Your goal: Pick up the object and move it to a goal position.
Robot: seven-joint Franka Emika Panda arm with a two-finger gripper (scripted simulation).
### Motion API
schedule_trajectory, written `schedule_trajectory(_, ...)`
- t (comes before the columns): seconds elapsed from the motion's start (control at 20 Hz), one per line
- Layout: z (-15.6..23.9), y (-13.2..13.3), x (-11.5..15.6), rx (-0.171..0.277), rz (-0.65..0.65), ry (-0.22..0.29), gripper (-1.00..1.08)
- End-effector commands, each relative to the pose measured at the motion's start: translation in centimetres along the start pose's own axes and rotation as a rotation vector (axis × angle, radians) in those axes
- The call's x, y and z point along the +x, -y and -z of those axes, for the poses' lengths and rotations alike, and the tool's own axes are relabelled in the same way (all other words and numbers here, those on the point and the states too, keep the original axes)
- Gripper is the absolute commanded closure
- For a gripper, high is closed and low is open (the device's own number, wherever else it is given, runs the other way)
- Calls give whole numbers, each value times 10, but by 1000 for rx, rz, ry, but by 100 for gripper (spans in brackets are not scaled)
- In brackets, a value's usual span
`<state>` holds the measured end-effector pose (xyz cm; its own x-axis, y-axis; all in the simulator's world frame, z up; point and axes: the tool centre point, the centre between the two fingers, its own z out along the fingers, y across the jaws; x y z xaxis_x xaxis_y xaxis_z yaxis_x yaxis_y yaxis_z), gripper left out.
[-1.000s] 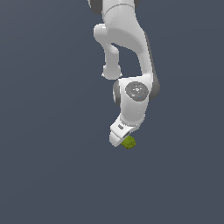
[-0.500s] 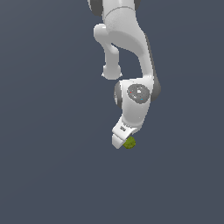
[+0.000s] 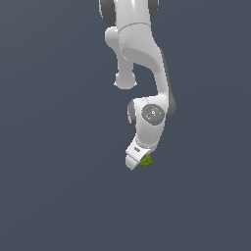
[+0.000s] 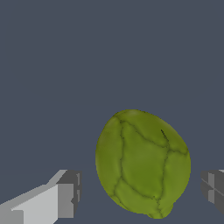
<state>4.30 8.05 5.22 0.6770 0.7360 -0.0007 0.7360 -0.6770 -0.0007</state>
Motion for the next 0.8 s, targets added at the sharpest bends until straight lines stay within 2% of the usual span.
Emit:
schedule_trajectory(0.0,-9,0,0,-1,1,-1,-92)
schedule_trajectory(0.2,-11,-1,1,-1,1,-1,-92)
schedule_trajectory(0.25,-11,-1,1,-1,1,-1,108)
schedule_trajectory(0.75,-11,-1,1,-1,0,0,108)
